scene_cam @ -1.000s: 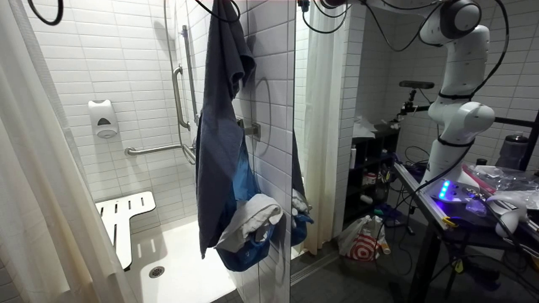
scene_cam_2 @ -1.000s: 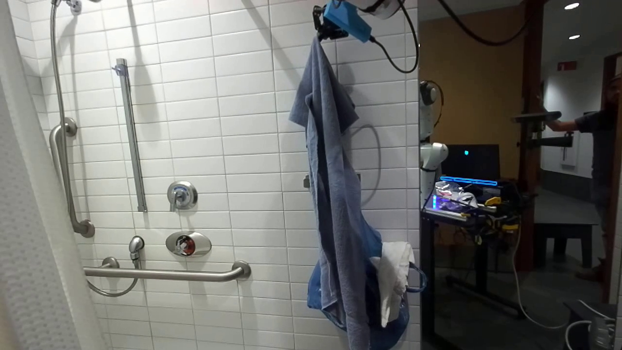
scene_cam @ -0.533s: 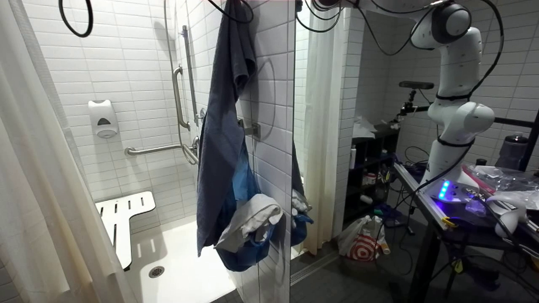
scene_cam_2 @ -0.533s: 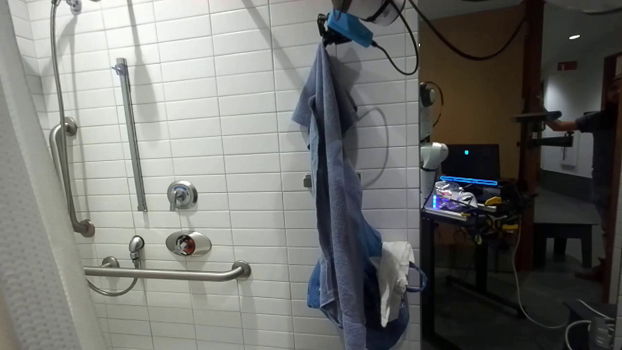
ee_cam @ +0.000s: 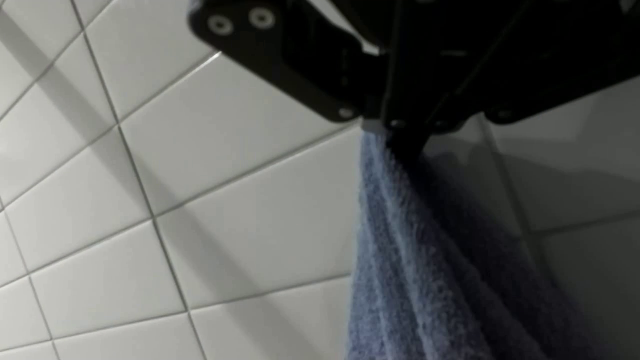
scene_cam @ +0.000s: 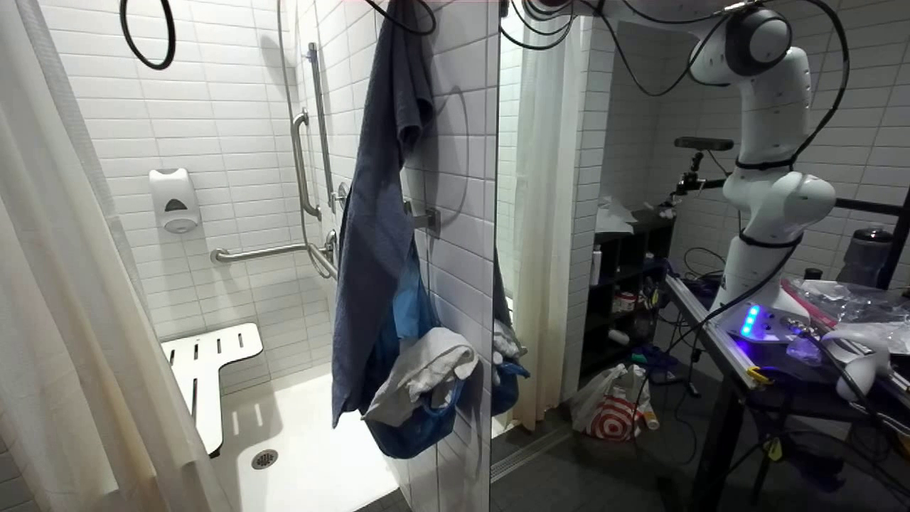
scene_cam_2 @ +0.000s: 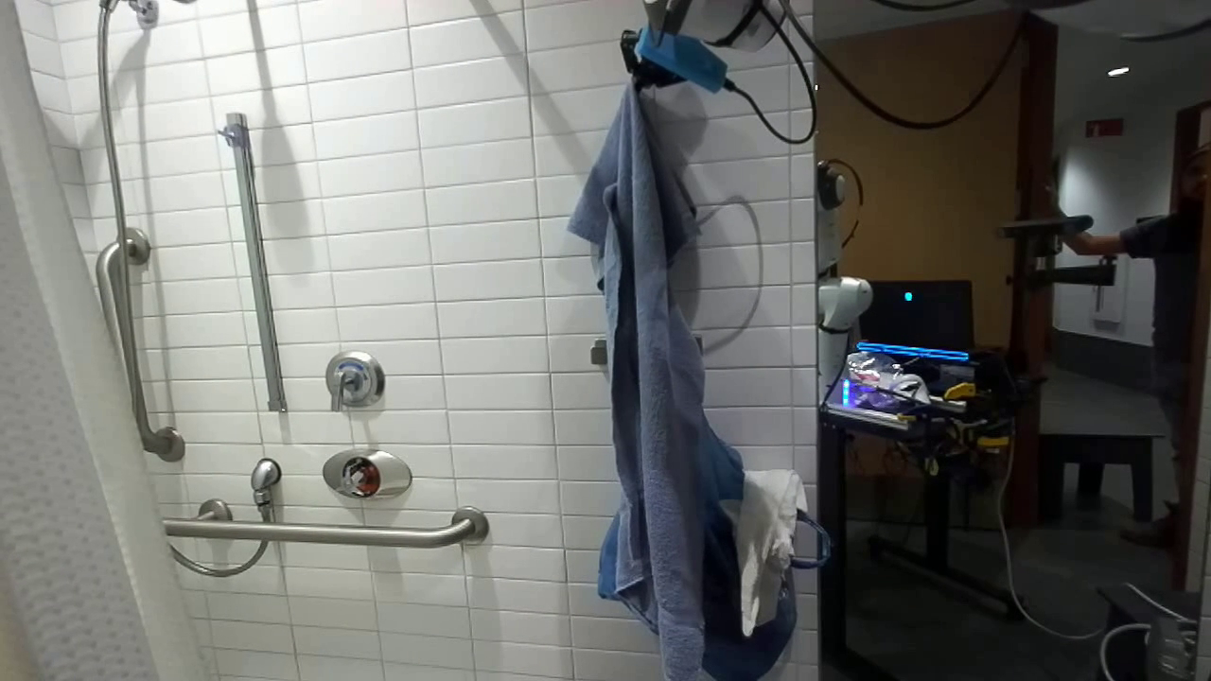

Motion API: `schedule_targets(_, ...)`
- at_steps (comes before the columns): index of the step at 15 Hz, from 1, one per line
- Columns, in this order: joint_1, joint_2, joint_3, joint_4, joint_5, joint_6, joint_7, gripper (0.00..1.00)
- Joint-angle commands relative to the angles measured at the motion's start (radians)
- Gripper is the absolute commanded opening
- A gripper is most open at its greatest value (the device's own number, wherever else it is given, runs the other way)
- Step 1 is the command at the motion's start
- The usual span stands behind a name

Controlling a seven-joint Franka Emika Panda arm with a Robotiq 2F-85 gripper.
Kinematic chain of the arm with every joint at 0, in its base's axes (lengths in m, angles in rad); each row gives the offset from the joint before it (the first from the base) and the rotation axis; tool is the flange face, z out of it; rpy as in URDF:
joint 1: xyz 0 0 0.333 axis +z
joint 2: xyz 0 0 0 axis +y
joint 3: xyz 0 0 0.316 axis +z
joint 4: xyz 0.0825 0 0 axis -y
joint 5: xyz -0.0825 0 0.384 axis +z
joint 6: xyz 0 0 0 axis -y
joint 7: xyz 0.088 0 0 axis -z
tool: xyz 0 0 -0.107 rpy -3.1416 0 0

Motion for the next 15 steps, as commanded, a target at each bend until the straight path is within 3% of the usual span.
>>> schedule_targets(1,-0.003,0.017,-0.020,0.048,-0.025,-0.007,0.037,0.00)
schedule_targets(15,-0.041,-0.085,-0.060,-0.152,0.012,0.034,0.132,0.00)
